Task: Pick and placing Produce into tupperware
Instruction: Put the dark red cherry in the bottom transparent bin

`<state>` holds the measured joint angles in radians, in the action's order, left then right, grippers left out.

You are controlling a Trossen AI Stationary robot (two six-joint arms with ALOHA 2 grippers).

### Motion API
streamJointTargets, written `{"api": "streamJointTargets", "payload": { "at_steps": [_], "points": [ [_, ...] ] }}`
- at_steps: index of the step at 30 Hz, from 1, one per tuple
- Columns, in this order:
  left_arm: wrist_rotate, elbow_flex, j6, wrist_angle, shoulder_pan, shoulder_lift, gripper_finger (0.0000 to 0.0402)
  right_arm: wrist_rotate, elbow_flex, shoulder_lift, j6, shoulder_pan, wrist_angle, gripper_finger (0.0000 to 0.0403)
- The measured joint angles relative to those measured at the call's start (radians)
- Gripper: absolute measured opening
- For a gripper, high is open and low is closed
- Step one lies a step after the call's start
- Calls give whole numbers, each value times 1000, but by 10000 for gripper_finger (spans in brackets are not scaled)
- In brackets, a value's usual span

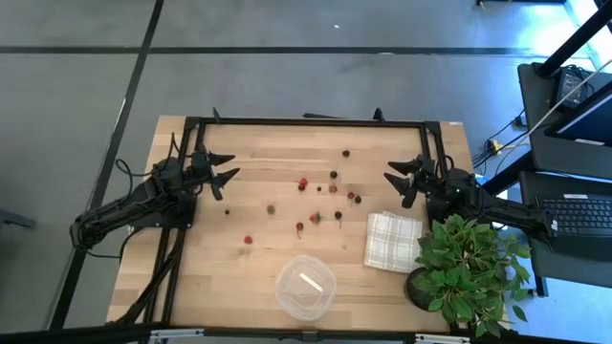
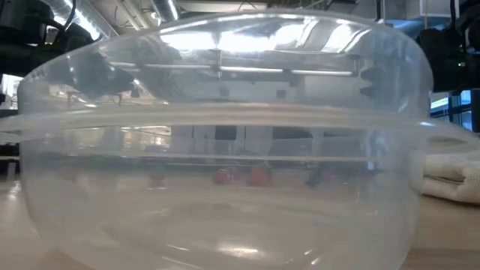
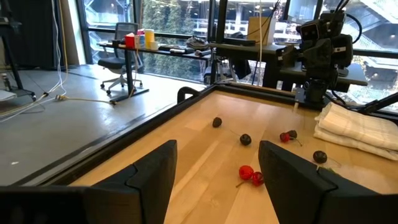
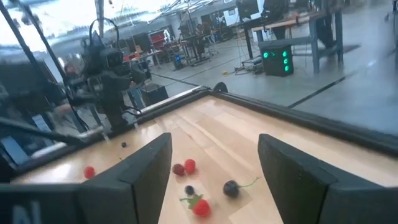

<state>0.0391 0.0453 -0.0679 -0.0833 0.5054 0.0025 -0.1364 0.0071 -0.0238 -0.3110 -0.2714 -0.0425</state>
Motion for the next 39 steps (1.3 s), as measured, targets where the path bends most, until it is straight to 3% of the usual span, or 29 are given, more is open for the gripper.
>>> {"api": "streamJointTargets", "payload": {
  "at_steps": [4, 9, 17, 25, 39],
  "points": [
    [-3, -2, -13, 50, 0, 0, 220, 0, 0, 0, -97, 0, 0, 241],
    [7, -1, -102, 57, 0, 6, 220, 0, 0, 0, -99, 0, -34, 241],
    [24, -1, -110, 97, 0, 130, 220, 34, 49, -47, 83, 0, -85, 241],
    [25, 0, -106, 231, 0, 248, 220, 33, 227, -309, 142, 0, -43, 241],
    [26, 0, -53, 285, 0, 273, 220, 34, 444, -762, 159, 1, 207, 241]
  ]
}}
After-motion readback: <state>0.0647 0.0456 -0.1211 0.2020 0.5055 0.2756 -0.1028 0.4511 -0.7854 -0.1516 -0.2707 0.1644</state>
